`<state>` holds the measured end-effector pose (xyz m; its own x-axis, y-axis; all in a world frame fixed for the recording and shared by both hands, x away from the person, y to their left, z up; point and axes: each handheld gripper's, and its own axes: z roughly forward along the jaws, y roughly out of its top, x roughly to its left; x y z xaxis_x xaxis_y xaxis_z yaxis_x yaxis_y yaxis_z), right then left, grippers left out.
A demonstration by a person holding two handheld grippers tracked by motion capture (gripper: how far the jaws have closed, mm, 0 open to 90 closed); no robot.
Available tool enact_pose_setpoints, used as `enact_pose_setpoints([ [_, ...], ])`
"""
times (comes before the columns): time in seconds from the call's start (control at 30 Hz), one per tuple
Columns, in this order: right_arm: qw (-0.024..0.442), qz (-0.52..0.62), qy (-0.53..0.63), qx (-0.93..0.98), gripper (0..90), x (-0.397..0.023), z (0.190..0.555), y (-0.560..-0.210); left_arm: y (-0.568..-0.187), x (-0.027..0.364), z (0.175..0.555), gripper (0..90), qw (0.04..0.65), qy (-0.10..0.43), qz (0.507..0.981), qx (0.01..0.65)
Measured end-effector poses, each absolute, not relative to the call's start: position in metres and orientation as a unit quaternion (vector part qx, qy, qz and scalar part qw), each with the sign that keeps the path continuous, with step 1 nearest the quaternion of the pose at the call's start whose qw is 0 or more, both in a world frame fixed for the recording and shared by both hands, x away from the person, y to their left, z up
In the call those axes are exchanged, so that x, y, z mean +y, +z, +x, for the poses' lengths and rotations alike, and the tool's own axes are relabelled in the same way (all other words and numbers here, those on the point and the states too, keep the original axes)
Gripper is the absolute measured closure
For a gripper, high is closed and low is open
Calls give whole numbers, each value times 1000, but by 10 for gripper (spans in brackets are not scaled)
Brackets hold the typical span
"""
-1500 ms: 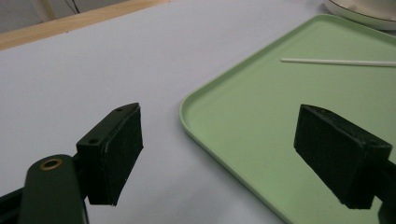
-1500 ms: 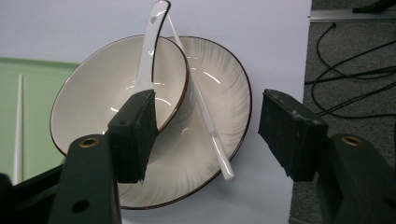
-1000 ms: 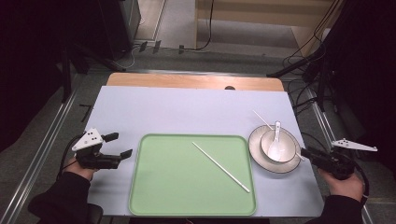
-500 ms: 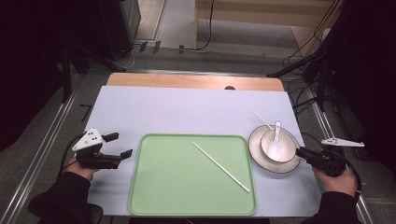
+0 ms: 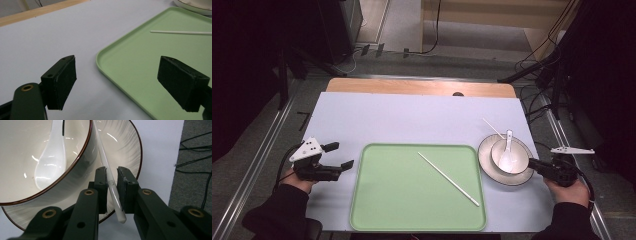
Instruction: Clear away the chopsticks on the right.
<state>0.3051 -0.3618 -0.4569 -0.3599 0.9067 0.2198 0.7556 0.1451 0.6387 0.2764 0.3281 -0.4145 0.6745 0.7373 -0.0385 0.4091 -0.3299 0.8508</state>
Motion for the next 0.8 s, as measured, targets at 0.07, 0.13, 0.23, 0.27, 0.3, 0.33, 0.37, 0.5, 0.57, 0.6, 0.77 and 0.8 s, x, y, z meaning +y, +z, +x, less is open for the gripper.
enact_pose_setpoints([
  [0.07, 109, 554, 346, 749, 791, -362, 305, -457, -414, 328, 276, 156, 453, 181, 795, 360],
  [0.13, 107, 555, 345, 750, 793, -362, 306, -457, -414, 328, 276, 156, 453, 180, 795, 361],
  [0.23, 108, 552, 342, 752, 804, -361, 307, -457, -415, 328, 276, 156, 453, 181, 795, 361],
  [0.27, 109, 550, 339, 755, 813, -360, 307, -457, -414, 328, 276, 156, 452, 181, 795, 360],
  [0.3, 109, 550, 339, 755, 813, -360, 307, -457, -414, 328, 276, 156, 452, 181, 795, 360],
  [0.33, 109, 550, 339, 756, 818, -360, 307, -457, -414, 328, 276, 156, 452, 181, 795, 361],
  [0.37, 107, 548, 339, 757, 829, -359, 308, -457, -414, 328, 276, 156, 453, 180, 795, 360],
  [0.5, 106, 549, 334, 759, 838, -359, 308, -457, -415, 328, 276, 156, 453, 181, 795, 361],
  [0.57, 105, 548, 335, 759, 839, -359, 308, -457, -414, 328, 276, 156, 453, 180, 795, 360],
  [0.6, 102, 550, 336, 758, 840, -359, 308, -457, -414, 328, 276, 156, 453, 180, 795, 360],
  [0.77, 92, 555, 343, 752, 847, -360, 309, -456, -414, 328, 276, 156, 453, 181, 795, 360],
  [0.8, 94, 556, 346, 749, 849, -361, 308, -454, -414, 328, 276, 156, 453, 181, 795, 360],
])
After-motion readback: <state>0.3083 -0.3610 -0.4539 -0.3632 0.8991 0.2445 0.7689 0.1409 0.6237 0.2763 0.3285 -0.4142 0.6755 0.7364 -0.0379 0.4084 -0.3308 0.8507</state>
